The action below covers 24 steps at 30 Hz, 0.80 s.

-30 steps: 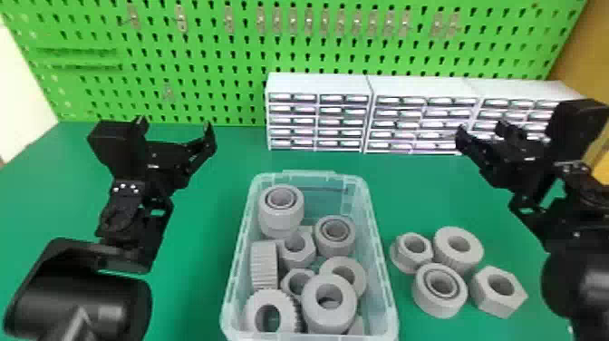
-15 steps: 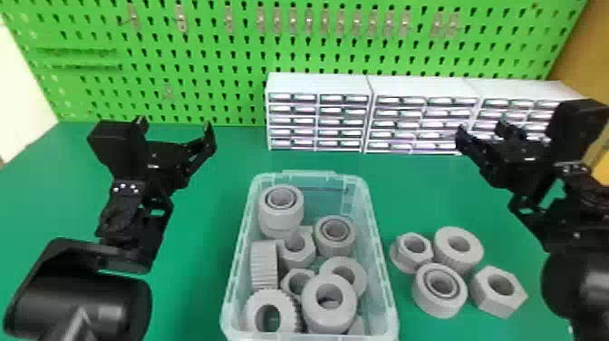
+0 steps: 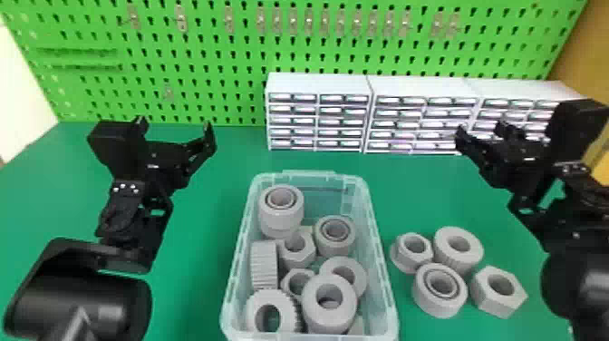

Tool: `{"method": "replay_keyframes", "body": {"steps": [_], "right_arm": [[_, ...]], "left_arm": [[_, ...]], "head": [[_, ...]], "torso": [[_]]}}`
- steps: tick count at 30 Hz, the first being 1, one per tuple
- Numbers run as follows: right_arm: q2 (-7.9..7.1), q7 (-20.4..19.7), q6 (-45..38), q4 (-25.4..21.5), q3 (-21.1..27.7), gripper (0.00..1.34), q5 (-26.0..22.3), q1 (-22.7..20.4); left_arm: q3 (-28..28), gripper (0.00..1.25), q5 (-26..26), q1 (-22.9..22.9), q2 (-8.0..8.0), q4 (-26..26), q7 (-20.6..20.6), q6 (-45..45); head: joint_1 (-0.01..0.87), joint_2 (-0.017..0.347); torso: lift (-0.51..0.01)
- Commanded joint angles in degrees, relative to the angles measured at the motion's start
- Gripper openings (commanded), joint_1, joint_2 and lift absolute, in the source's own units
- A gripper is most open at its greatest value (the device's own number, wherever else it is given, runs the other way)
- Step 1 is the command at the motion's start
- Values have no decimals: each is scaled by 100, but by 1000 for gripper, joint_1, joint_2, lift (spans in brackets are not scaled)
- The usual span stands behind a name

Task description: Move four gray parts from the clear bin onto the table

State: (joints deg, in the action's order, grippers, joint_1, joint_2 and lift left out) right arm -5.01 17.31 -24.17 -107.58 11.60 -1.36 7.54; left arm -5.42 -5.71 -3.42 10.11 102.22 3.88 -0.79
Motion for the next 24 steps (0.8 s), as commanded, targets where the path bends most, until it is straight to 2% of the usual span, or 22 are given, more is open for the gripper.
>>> {"method": "replay_keyframes", "body": {"steps": [1, 24], "right_arm": [[0, 0, 0, -9, 0, 828, -13, -7], [9, -17, 0, -17, -18, 828, -13, 2]], "left_arm": [[5, 1140, 0, 9, 0, 0, -2, 0], [14, 1140, 0, 17, -9, 0, -2, 17]], "head": [[678, 34], [678, 34]], "torso": [[-50], [-50]]}}
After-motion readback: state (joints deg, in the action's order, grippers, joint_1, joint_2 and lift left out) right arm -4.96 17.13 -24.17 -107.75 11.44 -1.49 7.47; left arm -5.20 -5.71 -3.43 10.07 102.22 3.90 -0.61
